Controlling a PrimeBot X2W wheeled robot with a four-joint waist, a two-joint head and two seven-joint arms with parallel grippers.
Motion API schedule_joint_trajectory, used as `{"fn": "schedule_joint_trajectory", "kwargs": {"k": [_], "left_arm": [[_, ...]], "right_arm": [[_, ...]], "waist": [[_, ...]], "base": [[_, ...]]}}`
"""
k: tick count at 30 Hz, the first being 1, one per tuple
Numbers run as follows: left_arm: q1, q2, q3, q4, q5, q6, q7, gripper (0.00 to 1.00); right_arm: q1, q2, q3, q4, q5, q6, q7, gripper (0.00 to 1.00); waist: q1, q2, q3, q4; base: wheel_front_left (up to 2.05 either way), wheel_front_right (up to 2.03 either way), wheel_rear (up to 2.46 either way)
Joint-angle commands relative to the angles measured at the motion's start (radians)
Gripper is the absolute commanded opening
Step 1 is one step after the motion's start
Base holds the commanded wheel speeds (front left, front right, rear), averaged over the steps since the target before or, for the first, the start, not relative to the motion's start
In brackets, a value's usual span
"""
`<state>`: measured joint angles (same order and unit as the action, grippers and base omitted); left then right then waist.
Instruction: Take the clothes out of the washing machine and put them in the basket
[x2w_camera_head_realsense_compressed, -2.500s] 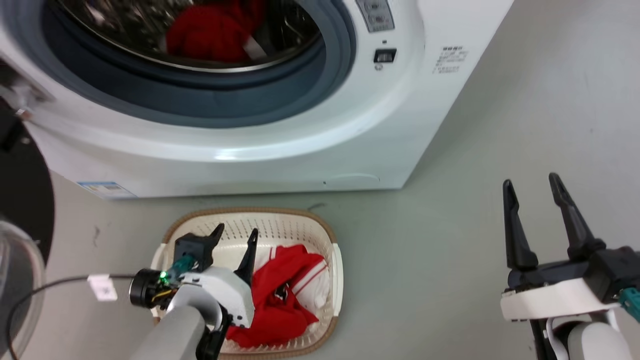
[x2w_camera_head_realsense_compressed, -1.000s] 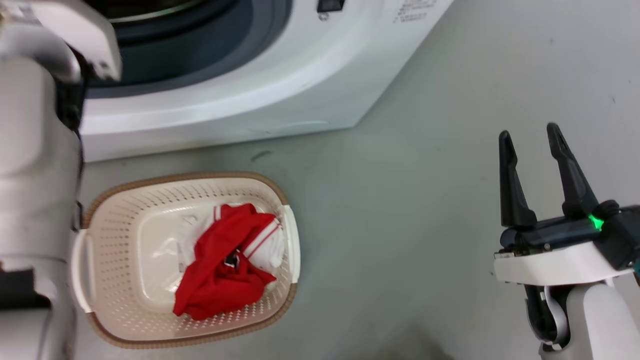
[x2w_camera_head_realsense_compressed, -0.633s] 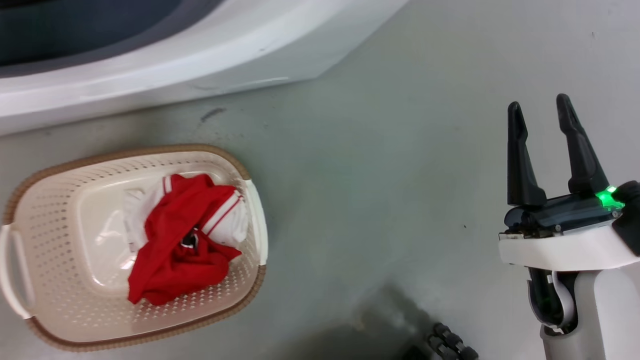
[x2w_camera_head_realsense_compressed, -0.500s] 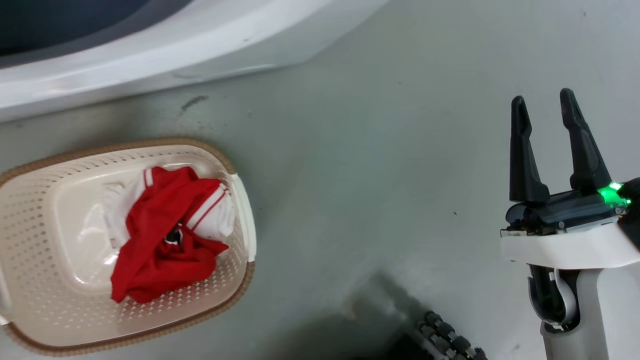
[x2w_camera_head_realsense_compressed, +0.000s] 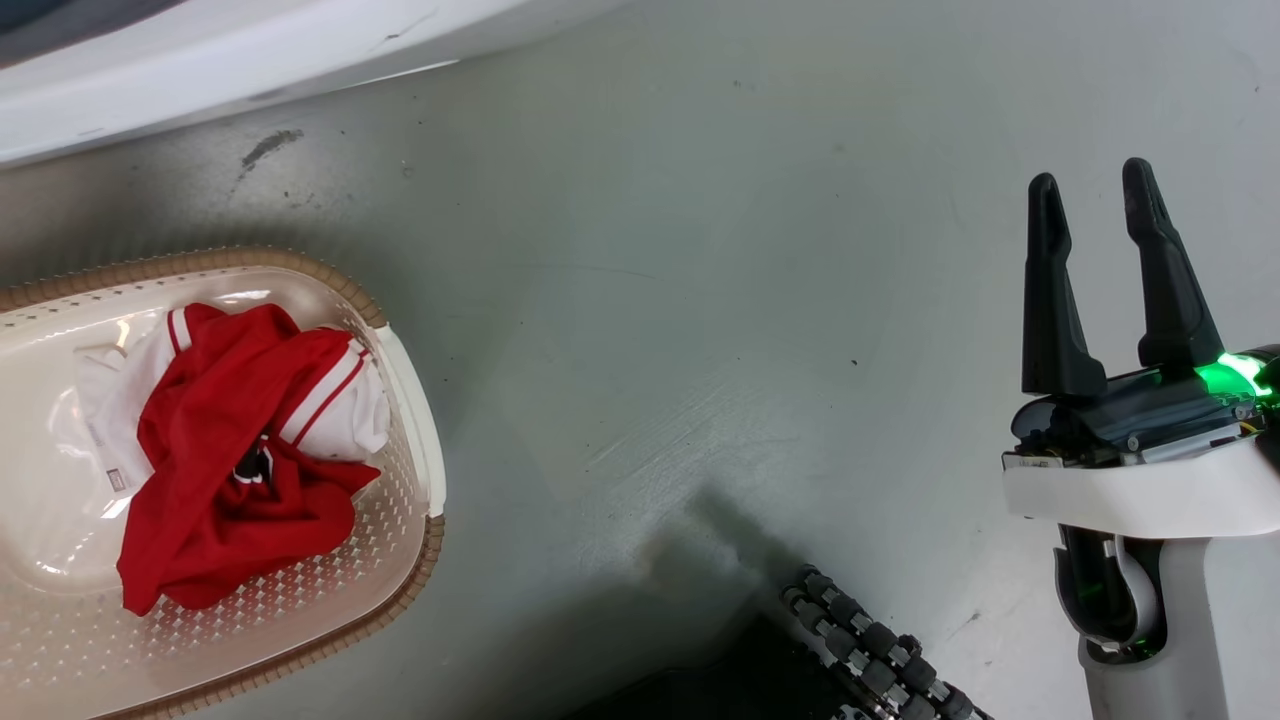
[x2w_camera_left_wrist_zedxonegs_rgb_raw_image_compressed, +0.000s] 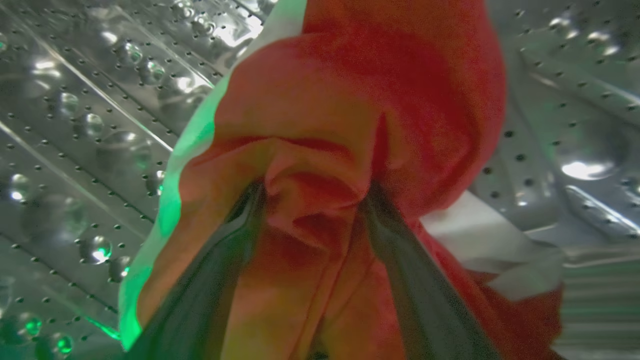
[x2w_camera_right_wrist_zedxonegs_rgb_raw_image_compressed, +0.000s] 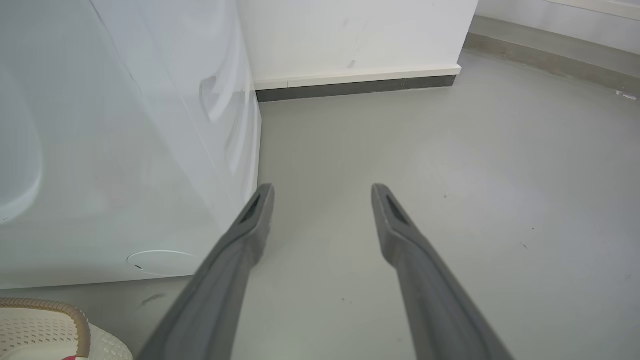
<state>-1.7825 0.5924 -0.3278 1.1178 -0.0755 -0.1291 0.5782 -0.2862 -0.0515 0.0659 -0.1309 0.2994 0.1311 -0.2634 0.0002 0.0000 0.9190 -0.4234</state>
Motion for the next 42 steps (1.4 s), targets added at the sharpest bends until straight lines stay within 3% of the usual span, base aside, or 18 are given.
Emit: {"fn": "schedule_joint_trajectory", "kwargs": {"k": [1,8,9,10,20,42], "left_arm": [[-0.008,0.008,-0.015,0.004,-0.01,0.0,-0.003,1.0],[-0.014,0.033,-0.075,0.005,-0.008,0.0,-0.035,1.0],[-0.016,0.036,-0.082,0.004,-0.005,0.0,-0.045,0.39],[-0.018,0.038,-0.088,0.007,-0.008,0.0,-0.051,0.0],[0.011,0.015,-0.108,0.037,-0.067,0.0,-0.176,0.0],[0.411,-0.162,-0.17,0.038,-0.288,0.0,-0.651,0.0]], "right_arm": [[-0.006,0.002,0.002,-0.004,0.004,-0.001,-0.002,1.0],[-0.014,0.002,0.003,-0.004,0.008,-0.001,-0.002,1.0],[-0.015,0.002,0.003,-0.003,0.008,-0.001,-0.002,1.0],[-0.016,0.002,0.003,-0.003,0.007,-0.001,-0.002,1.0],[-0.013,0.002,-0.006,0.003,-0.019,-0.001,-0.002,1.0],[0.101,0.002,-0.049,0.053,-0.178,-0.001,-0.002,1.0]], "waist": [[-0.0002,0.0,0.01,-0.005],[-0.0002,0.0,0.018,-0.009],[-0.0002,0.0,0.018,-0.009],[-0.0002,0.0,0.018,-0.008],[-0.0002,0.0,-0.031,0.019],[-0.0002,0.0,-0.391,0.211]], "base": [[0.0,0.0,0.0],[0.0,0.0,0.0],[0.0,0.0,0.0],[0.0,0.0,0.0],[0.0,0.0,0.0],[0.0,0.0,0.0]]}}
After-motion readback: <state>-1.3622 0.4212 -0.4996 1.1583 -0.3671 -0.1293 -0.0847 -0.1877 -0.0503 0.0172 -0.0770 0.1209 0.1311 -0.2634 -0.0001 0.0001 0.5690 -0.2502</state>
